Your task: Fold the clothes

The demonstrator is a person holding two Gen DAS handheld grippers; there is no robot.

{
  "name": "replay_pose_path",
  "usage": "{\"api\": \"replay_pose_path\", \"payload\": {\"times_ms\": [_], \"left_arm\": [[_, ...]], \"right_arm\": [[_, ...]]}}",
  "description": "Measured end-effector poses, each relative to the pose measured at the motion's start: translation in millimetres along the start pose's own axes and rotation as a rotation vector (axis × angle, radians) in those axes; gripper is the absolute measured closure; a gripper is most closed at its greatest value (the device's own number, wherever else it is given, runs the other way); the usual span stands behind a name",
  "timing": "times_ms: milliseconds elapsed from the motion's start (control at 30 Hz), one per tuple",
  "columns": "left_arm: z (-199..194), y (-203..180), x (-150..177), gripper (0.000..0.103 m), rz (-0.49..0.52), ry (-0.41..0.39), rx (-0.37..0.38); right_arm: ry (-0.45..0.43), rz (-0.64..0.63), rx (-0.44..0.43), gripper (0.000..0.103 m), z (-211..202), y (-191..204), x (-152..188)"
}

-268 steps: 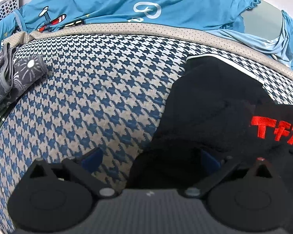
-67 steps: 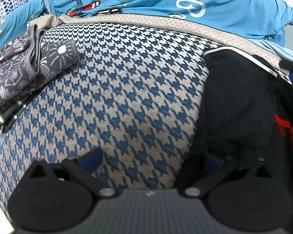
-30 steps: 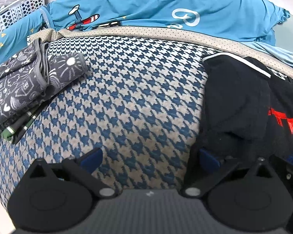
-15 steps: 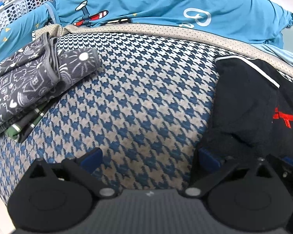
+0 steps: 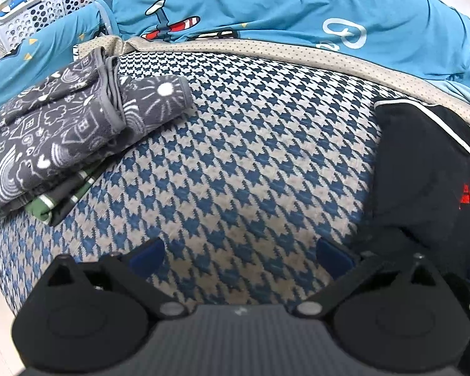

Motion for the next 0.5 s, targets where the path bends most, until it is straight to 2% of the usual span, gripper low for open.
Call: {"api": "replay_pose_path", "payload": {"times_ms": [500], "left_arm": [[-9.2, -22.3, 0.3, 0.0, 0.017, -0.023, 0.017]], "right_arm": [[0.003, 0.011, -0.003, 0.053, -7.9, -5.0, 5.7]]}}
Point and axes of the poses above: each gripper's, at about its wrist camera, not at the fingertips, and z roughly the way its jaws point, y to its left, x to its underside, the point moved 6 cm from there along z, roughly the way its jaws point, and after that the axes turned 9 degrees about -x, right-handed, at the moved point
